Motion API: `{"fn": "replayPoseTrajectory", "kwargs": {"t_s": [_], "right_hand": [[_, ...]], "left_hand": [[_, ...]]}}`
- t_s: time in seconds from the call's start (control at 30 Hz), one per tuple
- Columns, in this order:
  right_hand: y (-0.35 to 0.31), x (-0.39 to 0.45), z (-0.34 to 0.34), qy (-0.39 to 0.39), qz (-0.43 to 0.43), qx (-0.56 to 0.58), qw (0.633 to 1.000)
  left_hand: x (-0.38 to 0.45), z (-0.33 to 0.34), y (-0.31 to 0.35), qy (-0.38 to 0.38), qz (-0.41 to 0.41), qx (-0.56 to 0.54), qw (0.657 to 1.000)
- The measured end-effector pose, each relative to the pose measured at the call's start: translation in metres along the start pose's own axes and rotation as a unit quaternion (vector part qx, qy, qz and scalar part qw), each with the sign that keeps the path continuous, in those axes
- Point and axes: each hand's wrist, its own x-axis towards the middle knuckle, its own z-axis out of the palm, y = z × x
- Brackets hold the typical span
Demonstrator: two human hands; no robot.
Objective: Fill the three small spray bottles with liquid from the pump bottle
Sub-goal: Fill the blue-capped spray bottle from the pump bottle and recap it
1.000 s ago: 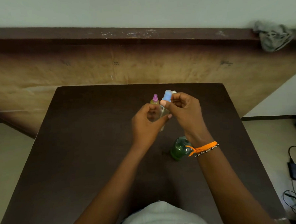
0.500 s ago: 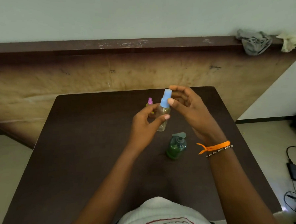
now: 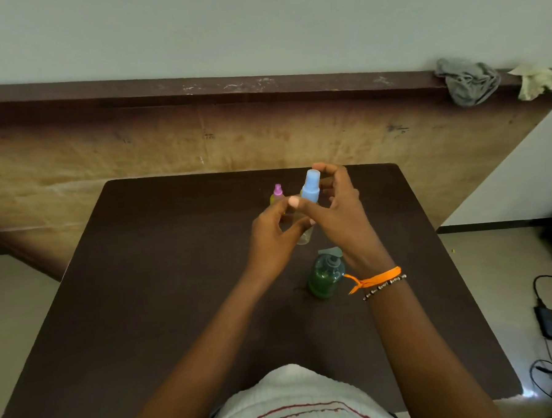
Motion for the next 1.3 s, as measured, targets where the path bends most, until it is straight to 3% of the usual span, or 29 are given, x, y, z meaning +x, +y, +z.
{"fn": "replayPoseTrajectory", "kwargs": {"t_s": [0.1, 0.27, 0.43, 0.6, 0.77, 0.93, 1.1, 1.3], "right_hand": [[0.000, 0.002, -0.001, 0.031, -0.003, 0.030, 0.999], [-0.007, 0.000, -0.012, -0.070, -0.006, 0.086, 0.994], [-0.002, -0.003, -0.003, 0.013, -0.011, 0.050, 0.999], [-0.004, -0.002, -0.012, -0.050, -0.012, 0.058, 0.997], [-0.005, -0.001, -0.006, 0.012, -0.023, 0.022, 0.999], [-0.007, 0.001, -0.011, -0.036, -0.028, 0.051, 0.998], [-0.009, 0.005, -0.013, -0.016, -0.035, 0.029, 0.999], [-0.022, 0.011, -0.037, -0.022, -0.045, 0.100, 0.994]], "left_hand": [[0.000, 0.002, 0.001, 0.009, -0.006, -0.013, 1.000], [-0.001, -0.001, 0.000, 0.017, -0.007, -0.026, 0.999], [-0.003, -0.001, 0.003, 0.020, 0.004, -0.006, 1.000], [-0.003, 0.000, 0.004, 0.033, -0.013, -0.023, 0.999], [-0.003, 0.003, 0.004, 0.027, -0.015, -0.020, 0.999], [-0.002, 0.002, 0.003, 0.032, -0.024, -0.028, 0.999], [-0.002, 0.004, 0.001, 0.021, -0.036, -0.041, 0.998], [-0.002, 0.006, -0.006, 0.004, -0.057, -0.049, 0.997]]}}
